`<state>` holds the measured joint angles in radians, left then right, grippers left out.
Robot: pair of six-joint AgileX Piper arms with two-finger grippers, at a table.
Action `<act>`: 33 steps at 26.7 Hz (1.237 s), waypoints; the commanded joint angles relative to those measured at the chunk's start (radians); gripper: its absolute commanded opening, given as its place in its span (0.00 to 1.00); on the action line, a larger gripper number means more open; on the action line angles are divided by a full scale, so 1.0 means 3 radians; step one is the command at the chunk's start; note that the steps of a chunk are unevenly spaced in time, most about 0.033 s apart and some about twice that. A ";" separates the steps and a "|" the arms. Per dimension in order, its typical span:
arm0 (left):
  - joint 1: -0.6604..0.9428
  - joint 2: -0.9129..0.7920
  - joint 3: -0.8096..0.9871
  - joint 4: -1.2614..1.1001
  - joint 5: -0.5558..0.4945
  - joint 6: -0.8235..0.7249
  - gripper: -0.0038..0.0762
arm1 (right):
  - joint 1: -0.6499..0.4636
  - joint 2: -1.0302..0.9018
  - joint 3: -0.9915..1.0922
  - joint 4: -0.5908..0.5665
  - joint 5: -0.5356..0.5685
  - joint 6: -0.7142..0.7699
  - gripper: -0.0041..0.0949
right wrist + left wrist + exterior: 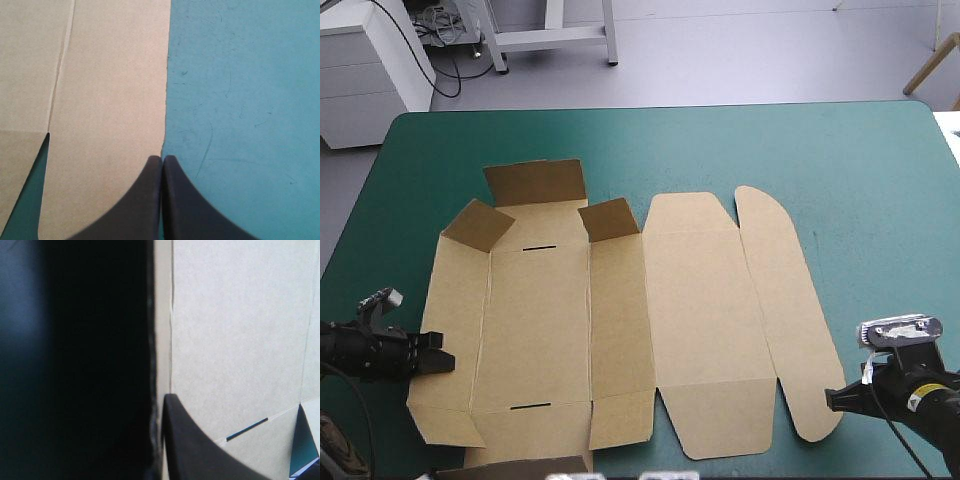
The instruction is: Fold the box
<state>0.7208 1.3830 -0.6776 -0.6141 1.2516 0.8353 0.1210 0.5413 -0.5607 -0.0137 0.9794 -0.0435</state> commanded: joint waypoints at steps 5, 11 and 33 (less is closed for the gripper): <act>-0.0034 -0.0064 -0.0043 -0.0142 0.0167 0.0010 0.04 | -0.0027 0.0005 -0.0084 0.0000 -0.0159 -0.0026 0.02; -0.0710 -0.0091 -0.0533 0.0405 0.0167 -0.0447 0.04 | -0.0027 0.0005 -0.0084 0.0000 -0.0159 -0.0026 0.02; -0.3249 0.0184 -0.2276 0.2799 -0.0902 -0.1153 0.04 | -0.0027 0.0005 -0.0084 0.0000 -0.0159 -0.0026 0.02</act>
<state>-0.1706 1.4519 -1.3128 0.1121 1.0936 0.5055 0.1210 0.5413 -0.5607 -0.0137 0.9794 -0.0435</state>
